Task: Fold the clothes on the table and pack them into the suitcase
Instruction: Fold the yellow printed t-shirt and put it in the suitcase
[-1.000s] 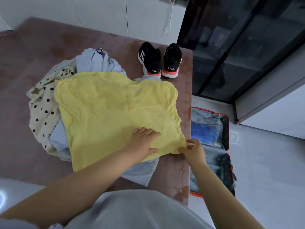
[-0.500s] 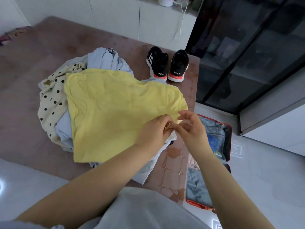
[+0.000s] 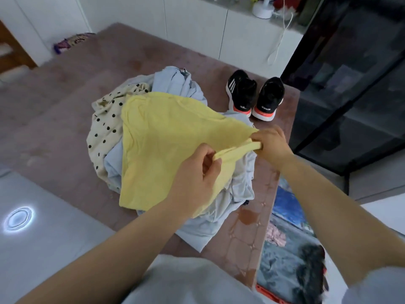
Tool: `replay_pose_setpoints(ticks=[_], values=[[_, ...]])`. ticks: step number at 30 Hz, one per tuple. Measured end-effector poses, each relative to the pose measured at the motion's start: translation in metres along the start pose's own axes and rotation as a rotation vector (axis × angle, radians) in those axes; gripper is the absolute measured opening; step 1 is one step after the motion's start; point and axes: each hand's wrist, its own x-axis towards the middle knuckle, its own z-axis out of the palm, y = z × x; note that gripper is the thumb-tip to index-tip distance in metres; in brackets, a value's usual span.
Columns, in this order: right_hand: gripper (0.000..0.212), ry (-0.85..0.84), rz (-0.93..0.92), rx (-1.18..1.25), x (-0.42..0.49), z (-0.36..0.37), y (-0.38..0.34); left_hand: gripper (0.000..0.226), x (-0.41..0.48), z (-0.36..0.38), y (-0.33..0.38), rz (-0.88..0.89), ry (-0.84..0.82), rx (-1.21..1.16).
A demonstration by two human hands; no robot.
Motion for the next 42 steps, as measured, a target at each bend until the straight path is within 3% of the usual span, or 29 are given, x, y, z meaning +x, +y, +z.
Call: replay_pose_setpoints(ticks=[3,7,13,17,22,26,30,32,35,37,39,42], values=[[0.027,-0.045,0.017,-0.063,0.017,-0.016,0.006,0.020,0.000,-0.009,-0.003,-0.057,0.043,-0.035],[0.028,0.057,-0.025,-0.109,0.050,-0.048,-0.012,0.014,-0.009,-0.029,-0.017,-0.146,0.094,-0.055],[0.027,0.147,-0.307,-0.143,0.118,-0.078,-0.117,0.024,-0.040,-0.081,-0.042,-0.284,0.222,0.022],[0.031,0.175,-0.406,-0.217,0.133,-0.064,-0.195,0.047,-0.064,-0.116,-0.069,-0.411,0.179,0.136],[0.043,0.159,-0.440,-0.143,0.131,-0.011,-0.256,0.019,-0.075,-0.132,-0.113,-0.667,-0.032,0.339],[0.051,0.145,-0.379,0.113,0.110,0.012,-0.249,0.012,-0.081,-0.147,-0.144,-0.702,-0.132,0.427],[0.040,0.289,-0.299,0.330,0.061,0.021,-0.198,0.015,-0.078,-0.154,-0.157,-0.702,-0.176,0.547],[0.035,0.299,-0.321,0.337,0.024,0.030,-0.172,0.014,-0.076,-0.157,-0.161,-0.517,-0.079,0.749],[0.052,0.144,-0.467,0.223,-0.025,0.055,-0.143,0.025,-0.069,-0.157,-0.160,-0.020,-0.005,0.826],[0.073,0.023,-0.566,0.083,-0.045,0.075,-0.133,0.036,-0.062,-0.153,-0.155,0.185,-0.098,0.827],[0.085,-0.075,-0.607,-0.024,-0.057,0.088,-0.136,0.050,-0.059,-0.147,-0.161,0.276,-0.271,0.864],[0.081,-0.102,-0.638,-0.083,-0.059,0.095,-0.147,0.067,-0.057,-0.140,-0.179,0.274,-0.484,0.972]])
